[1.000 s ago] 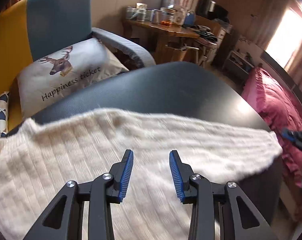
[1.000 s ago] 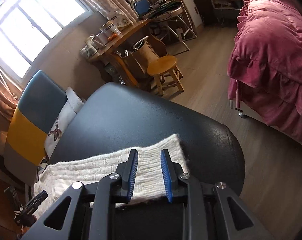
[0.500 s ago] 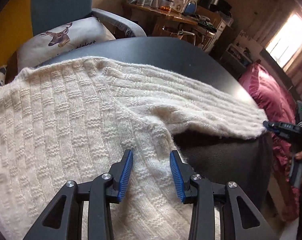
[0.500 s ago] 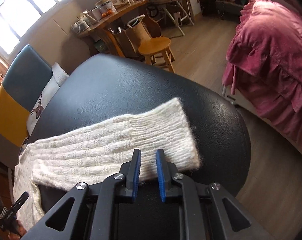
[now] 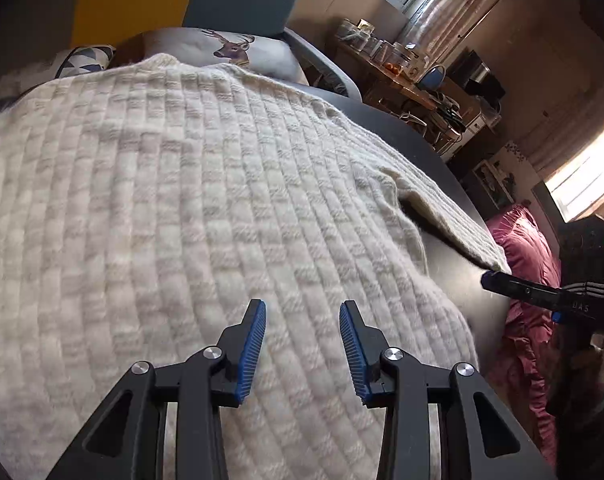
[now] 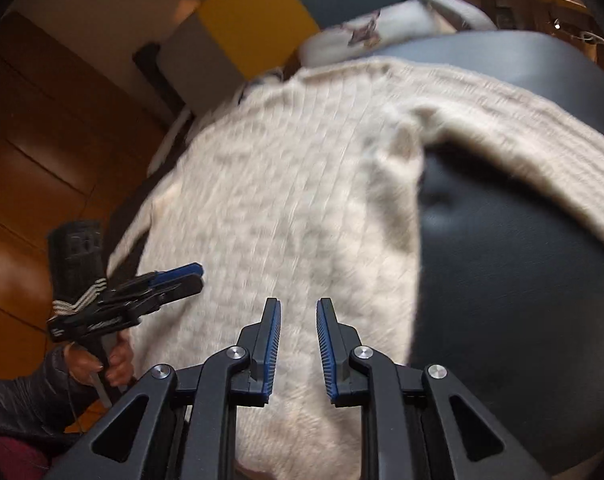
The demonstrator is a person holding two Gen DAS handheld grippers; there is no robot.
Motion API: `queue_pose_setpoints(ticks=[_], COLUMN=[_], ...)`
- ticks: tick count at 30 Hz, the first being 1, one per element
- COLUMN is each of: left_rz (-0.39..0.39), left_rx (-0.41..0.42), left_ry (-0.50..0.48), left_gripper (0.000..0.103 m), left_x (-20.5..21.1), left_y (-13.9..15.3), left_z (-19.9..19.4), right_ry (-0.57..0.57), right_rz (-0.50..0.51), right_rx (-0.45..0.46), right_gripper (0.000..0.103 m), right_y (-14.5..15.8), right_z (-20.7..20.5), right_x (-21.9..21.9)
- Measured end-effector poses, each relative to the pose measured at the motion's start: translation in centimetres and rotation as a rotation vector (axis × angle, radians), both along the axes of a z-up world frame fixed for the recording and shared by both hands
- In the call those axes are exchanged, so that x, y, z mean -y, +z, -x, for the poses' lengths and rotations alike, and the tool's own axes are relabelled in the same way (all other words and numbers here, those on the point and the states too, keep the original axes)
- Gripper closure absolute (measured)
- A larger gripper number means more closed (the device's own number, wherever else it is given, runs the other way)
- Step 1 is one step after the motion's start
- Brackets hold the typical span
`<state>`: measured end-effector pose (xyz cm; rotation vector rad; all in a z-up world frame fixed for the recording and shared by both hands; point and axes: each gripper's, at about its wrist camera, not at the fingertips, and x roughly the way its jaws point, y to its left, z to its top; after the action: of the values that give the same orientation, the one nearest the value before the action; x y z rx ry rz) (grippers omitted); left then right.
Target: Fold clothes
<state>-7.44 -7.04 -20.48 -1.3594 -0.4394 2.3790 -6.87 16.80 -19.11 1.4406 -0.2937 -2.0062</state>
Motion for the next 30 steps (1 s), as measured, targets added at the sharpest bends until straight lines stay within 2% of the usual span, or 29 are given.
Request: queue_pose_setpoints(ticks=[4, 8, 10, 12, 15, 17, 20, 26, 28, 30], left_rz=[-0.008, 0.016, 0.002, -0.014, -0.062, -0.094, -0.094, -0.053, -0.060, -0.073], left_rx=[-0.014, -0.046, -0.035, -0.018, 0.017, 0.030, 0.036, 0.033, 0.038, 0.039], left_ry=[-0.082, -0.161, -0.153, -0.140, -0.121, -0.100, -0.093, -0.124, -0.118, -0.096], left_gripper=[0.064, 0.064, 0.064, 0.064, 0.064, 0.064, 0.062, 0.058, 0.057, 0.057], left_x=[-0.2, -0.9, -0.2, 0.7, 2.4, 3.5, 4.3, 4.2, 4.4, 4.9], left_y=[0.6, 1.4, 1.2, 1.0, 0.4, 0.2, 0.0, -0.2, -0.5, -0.5], left_z=[-4.2, -7.7, -8.9, -10.0, -11.7, -12.9, -14.6, -16.7, -17.0, -17.0], right_ry=[0.019, 0.092, 0.115, 0.120, 0.167, 0.201, 0.214, 0.251, 0.274, 0.288], right_rz=[-0.039, 0.017, 0.048, -0.057, -0.265, -0.347, -0.466, -0.608, -0.652, -0.684], right_rx=[0.046, 0.115, 0.149, 0.073, -0.099, -0.167, -0.285, -0.402, -0.437, -0.467], right_gripper=[0.084, 0.079, 0.078, 0.076, 0.075, 0.075, 0.075, 0.075, 0.075, 0.080], right_y=[-0.9, -0.6, -0.5, 0.2, 1.1, 1.1, 0.7, -0.8, -1.4, -2.0], right_z=[-2.2, -5.9, -8.3, -11.1, -15.4, -17.3, -18.3, -17.7, -17.6, -17.4], right_x=[0.7, 1.1, 1.5, 2.0, 3.5, 4.4, 5.5, 7.2, 7.8, 8.8])
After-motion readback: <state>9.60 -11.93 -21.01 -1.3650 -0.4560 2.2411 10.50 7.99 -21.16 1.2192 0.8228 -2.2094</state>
